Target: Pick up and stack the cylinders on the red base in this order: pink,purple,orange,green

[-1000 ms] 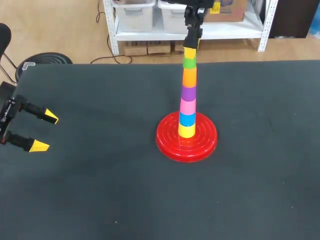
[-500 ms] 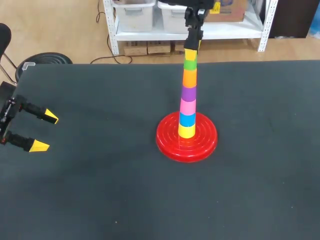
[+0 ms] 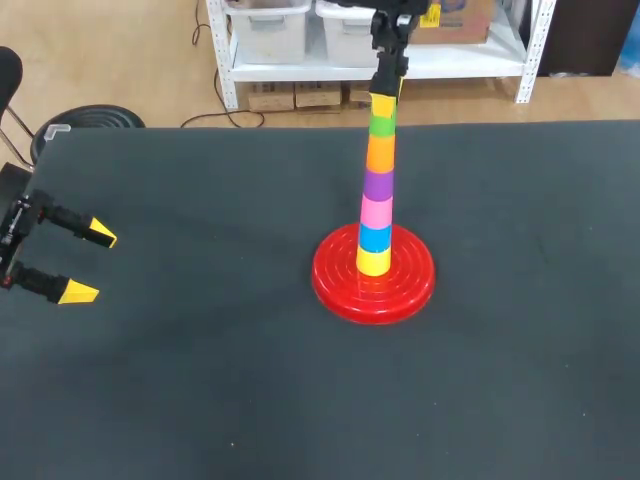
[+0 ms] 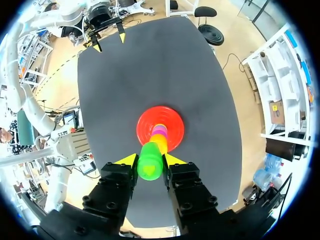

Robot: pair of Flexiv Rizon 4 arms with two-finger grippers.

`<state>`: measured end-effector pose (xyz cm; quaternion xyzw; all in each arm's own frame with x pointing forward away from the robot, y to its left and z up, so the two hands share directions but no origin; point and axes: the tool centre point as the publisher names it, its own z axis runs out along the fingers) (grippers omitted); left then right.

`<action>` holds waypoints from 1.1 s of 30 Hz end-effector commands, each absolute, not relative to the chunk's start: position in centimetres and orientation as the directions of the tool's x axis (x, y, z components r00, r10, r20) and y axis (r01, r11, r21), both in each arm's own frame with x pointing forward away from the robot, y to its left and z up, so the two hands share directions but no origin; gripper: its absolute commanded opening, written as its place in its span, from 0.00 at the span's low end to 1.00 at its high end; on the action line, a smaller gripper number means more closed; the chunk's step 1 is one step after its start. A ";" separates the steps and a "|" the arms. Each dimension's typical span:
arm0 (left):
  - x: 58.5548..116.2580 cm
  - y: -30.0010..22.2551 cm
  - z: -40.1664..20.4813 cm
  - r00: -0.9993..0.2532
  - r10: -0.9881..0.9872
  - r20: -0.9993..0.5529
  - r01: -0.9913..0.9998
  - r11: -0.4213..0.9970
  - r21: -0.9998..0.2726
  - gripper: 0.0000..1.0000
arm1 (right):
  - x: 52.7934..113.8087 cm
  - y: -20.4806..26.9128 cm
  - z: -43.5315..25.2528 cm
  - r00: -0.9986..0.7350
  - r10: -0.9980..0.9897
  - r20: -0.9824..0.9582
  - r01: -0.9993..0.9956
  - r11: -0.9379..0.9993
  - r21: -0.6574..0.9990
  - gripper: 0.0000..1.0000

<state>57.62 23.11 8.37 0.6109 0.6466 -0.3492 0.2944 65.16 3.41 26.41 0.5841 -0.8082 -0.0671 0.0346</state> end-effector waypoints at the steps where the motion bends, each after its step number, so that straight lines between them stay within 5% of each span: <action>1: 57.7 23.2 8.3 -0.078 0.583 -0.809 0.996 0.007 -0.090 1.00 | 65.2 3.1 26.1 -0.320 -0.947 -0.026 -0.938 0.313 0.151 0.00; 33: 57.7 23.2 8.3 -0.078 0.583 -0.809 0.996 0.007 -0.090 1.00 | 64.9 4.3 24.5 -0.306 -0.950 0.058 -0.941 0.311 0.135 0.00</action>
